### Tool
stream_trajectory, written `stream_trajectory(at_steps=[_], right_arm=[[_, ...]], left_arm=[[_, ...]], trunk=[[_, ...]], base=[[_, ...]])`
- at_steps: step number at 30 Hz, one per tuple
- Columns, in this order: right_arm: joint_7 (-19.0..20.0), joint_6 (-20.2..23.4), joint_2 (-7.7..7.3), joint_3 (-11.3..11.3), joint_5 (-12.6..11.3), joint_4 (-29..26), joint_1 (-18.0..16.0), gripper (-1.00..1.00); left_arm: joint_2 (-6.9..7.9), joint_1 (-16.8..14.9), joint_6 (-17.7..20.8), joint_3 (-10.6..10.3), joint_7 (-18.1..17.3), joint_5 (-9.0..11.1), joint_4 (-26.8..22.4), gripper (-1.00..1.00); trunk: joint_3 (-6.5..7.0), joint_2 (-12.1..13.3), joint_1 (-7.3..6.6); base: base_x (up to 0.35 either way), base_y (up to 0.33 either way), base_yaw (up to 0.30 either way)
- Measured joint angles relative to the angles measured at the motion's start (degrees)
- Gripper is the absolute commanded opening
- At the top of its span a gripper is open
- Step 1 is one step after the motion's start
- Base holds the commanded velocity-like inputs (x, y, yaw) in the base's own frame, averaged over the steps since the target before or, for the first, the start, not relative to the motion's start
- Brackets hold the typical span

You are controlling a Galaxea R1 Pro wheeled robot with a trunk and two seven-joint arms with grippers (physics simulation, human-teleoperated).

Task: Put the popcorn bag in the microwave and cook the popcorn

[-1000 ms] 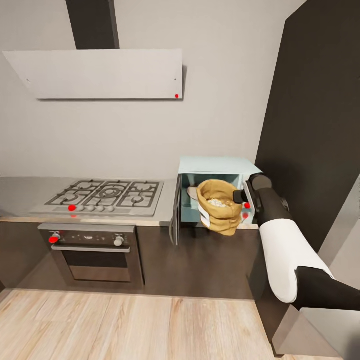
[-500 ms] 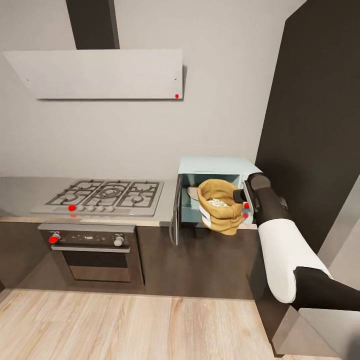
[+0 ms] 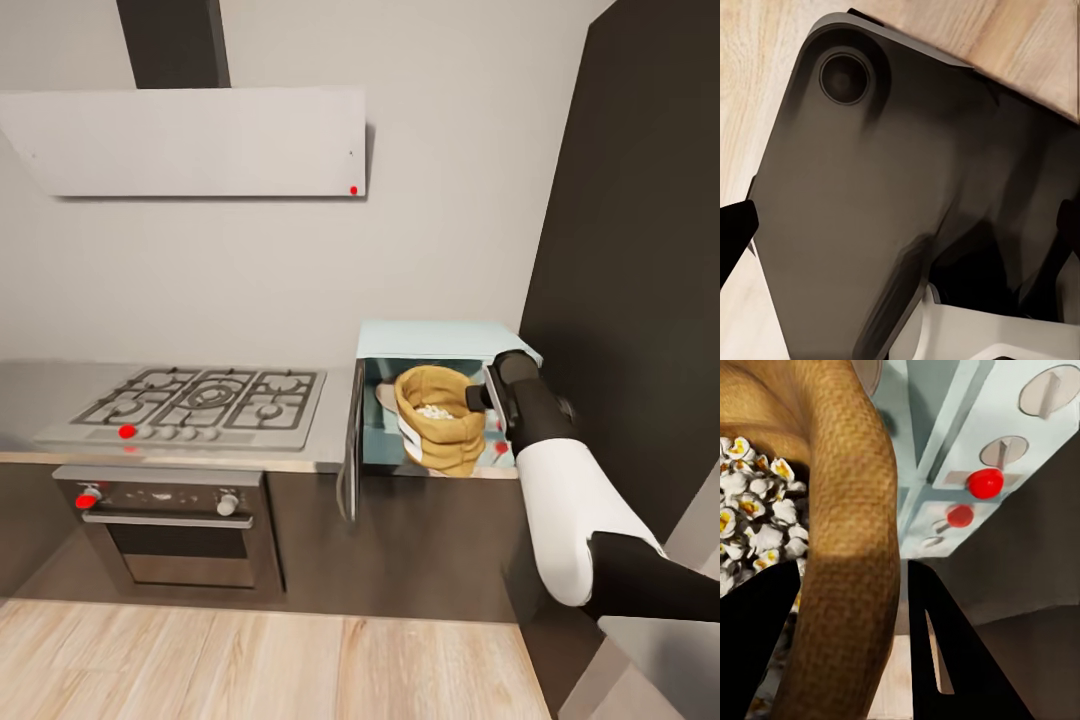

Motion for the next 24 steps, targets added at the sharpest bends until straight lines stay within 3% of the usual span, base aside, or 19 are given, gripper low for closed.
stream_trajectory(at_steps=[6, 24], right_arm=[[-0.3, 0.0, -0.36, -0.4, 0.5, 2.7, 0.2, -1.0], [-0.1, 0.0, -0.42, -0.5, 0.6, 1.9, 0.2, -1.0]], left_arm=[[0.09, 0.0, -0.1, 0.2, 0.1, 0.0, -0.3, 1.0], [0.09, 0.0, 0.0, 0.2, 0.0, 0.0, -0.3, 1.0]], trunk=[[0.0, 0.0, 0.03], [0.0, 0.0, 0.03]], base=[[0.09, 0.0, 0.0], [0.044, 0.0, 0.0]])
